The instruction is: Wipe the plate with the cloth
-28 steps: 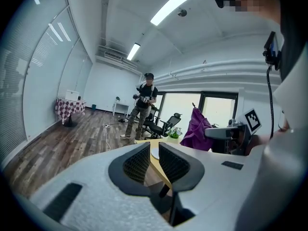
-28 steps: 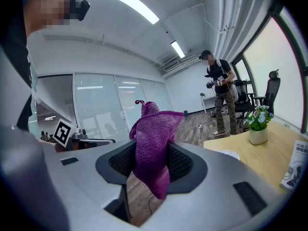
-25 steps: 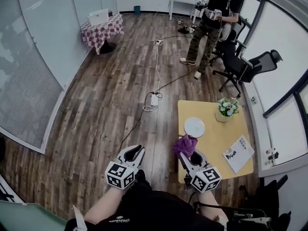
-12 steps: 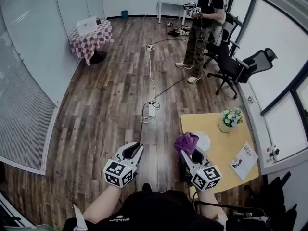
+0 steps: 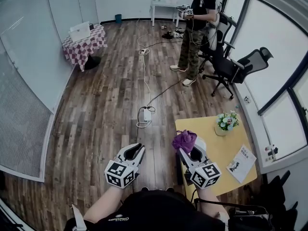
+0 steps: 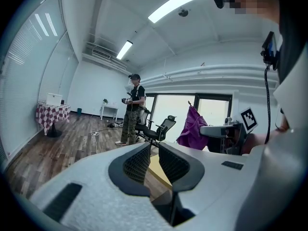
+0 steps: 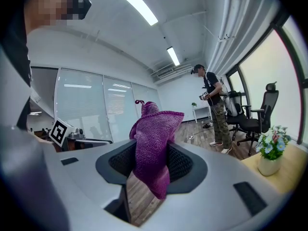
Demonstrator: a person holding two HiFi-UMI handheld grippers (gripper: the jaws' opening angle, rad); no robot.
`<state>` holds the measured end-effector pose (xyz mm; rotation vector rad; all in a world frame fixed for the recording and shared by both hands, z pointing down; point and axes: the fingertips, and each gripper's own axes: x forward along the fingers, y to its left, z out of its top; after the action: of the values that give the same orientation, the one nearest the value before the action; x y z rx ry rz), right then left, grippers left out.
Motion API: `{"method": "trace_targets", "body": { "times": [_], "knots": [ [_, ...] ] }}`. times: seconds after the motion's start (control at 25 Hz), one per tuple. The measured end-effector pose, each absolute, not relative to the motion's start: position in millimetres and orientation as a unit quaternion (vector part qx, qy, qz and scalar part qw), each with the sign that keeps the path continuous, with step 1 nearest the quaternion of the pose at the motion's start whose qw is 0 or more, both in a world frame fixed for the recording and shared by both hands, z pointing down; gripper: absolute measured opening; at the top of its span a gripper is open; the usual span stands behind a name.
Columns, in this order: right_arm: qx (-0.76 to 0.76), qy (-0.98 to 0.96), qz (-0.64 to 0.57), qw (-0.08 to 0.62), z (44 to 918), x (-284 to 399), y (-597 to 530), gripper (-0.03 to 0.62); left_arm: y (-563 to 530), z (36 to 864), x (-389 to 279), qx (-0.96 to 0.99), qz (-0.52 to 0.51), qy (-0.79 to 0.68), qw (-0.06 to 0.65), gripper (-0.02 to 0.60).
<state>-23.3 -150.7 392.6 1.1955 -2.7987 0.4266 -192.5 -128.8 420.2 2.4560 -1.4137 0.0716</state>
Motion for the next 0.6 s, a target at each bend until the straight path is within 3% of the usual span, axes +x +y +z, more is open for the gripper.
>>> {"method": "trace_targets", "body": {
  "times": [0.6],
  "knots": [
    [0.459,-0.866,0.188,0.052,439.9,57.1,-144.2,0.166,-153.0,459.2,-111.8,0.887,0.067,-0.418,0.185,0.060]
  ]
}}
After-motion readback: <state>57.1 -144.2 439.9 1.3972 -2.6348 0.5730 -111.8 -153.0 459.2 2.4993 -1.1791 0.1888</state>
